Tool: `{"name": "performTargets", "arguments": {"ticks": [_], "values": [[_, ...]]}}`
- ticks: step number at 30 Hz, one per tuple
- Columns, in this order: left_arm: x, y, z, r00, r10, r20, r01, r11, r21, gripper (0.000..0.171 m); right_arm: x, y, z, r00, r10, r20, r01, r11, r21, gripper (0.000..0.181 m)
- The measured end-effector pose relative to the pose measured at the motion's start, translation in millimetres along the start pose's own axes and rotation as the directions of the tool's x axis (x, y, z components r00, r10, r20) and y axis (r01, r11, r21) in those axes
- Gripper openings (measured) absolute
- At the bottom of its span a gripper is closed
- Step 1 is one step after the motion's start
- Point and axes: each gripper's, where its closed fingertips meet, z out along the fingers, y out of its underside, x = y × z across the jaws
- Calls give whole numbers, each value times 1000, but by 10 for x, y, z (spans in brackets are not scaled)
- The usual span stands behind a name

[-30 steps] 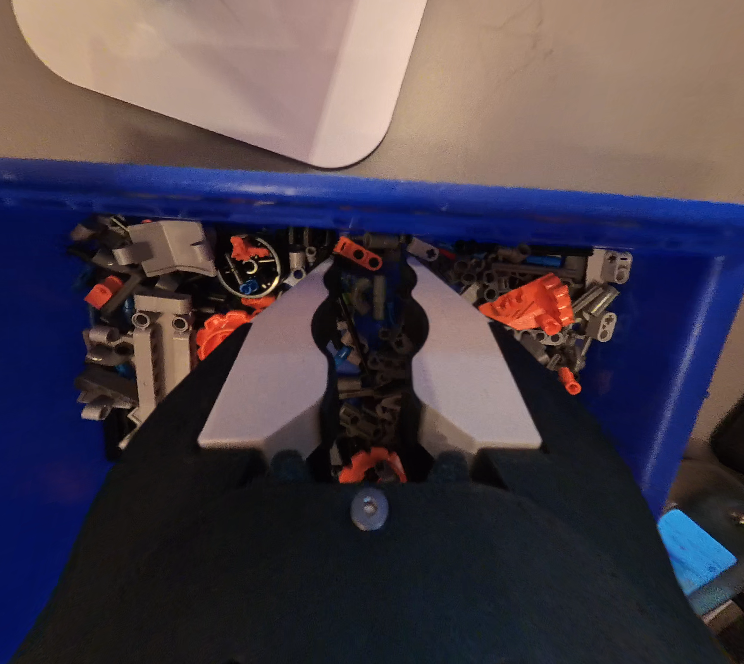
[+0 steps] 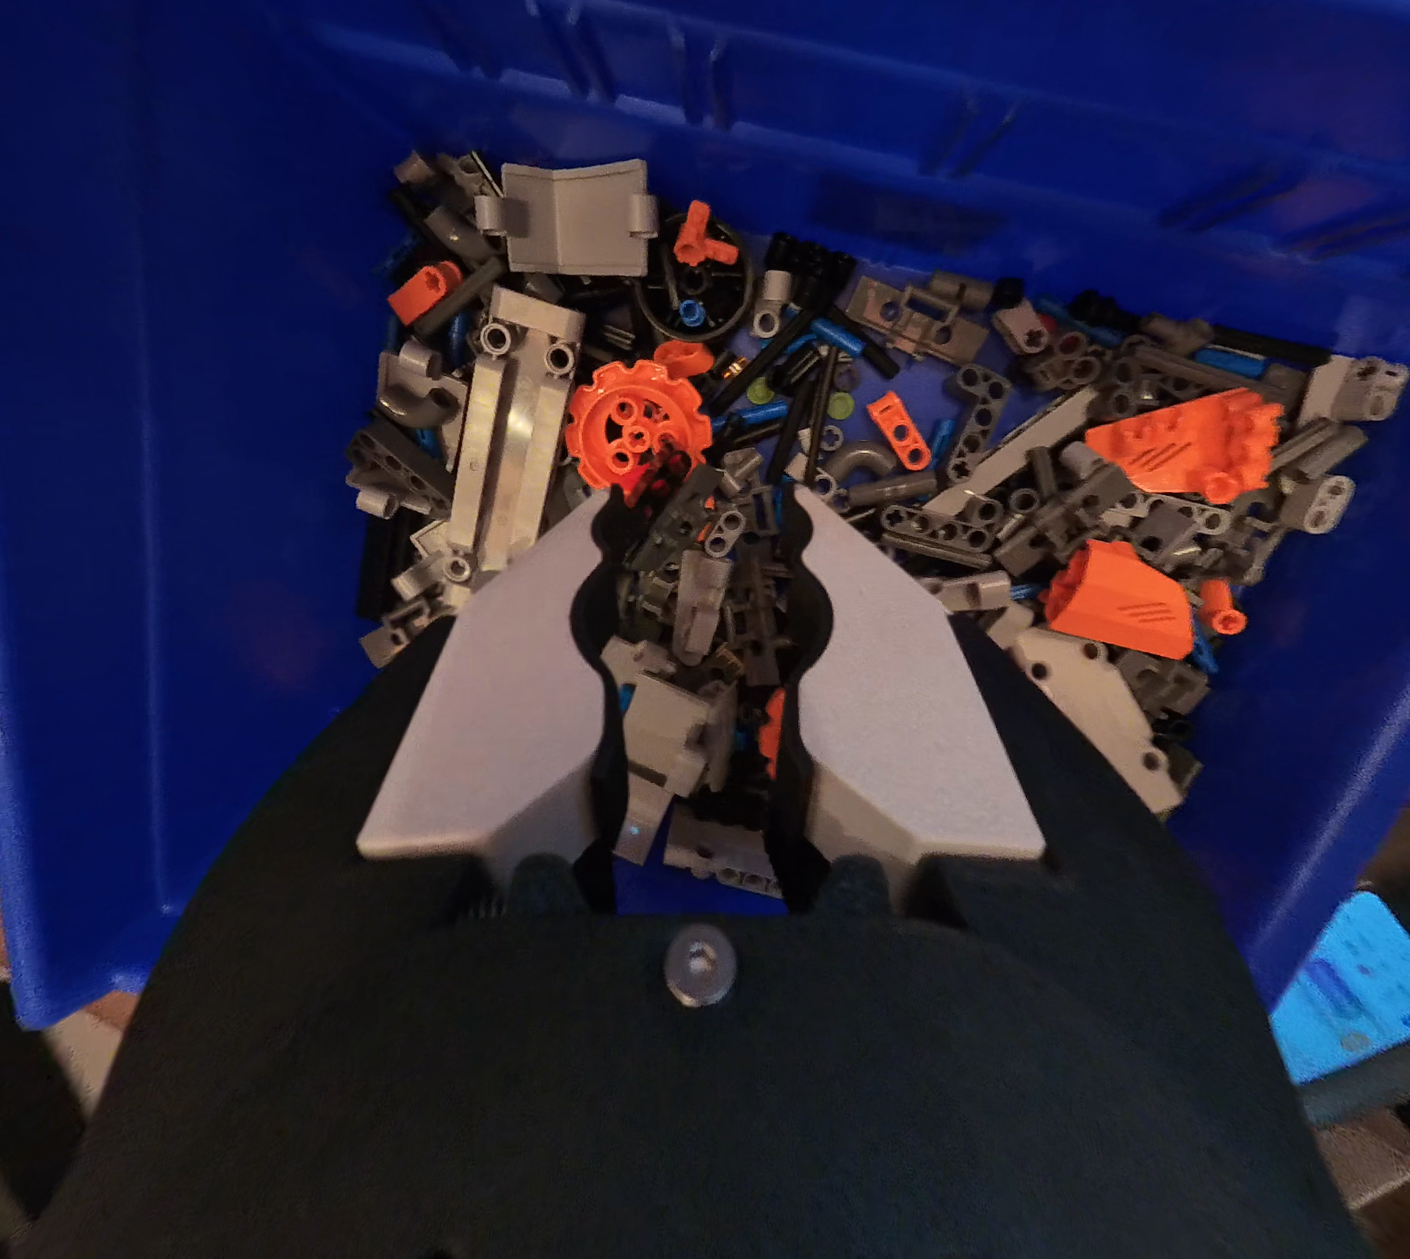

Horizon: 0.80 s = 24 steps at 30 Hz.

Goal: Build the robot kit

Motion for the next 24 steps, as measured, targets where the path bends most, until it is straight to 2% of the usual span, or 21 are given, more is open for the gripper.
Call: {"name": "performTargets", "arguments": {"ticks": [4, 9, 16, 24], "values": [[-61, 15, 85, 999, 21, 25, -20, 999, -41, 41, 1, 4, 2, 1000, 1, 1, -1, 1000, -1, 3], [-87, 51, 171, 999, 25, 37, -21, 996, -91, 35, 1, 4, 0, 1000, 1, 1, -1, 1000, -1, 3], [-80, 47, 200, 998, 43, 55, -37, 994, -98, 19, -2, 2, 1, 1000, 0, 1, 0, 1000, -1, 3], [-42, 58, 79, 998, 31, 48, -27, 997, -73, 19, 1, 2, -1, 1000, 1, 1, -1, 1000, 0, 3]]}}
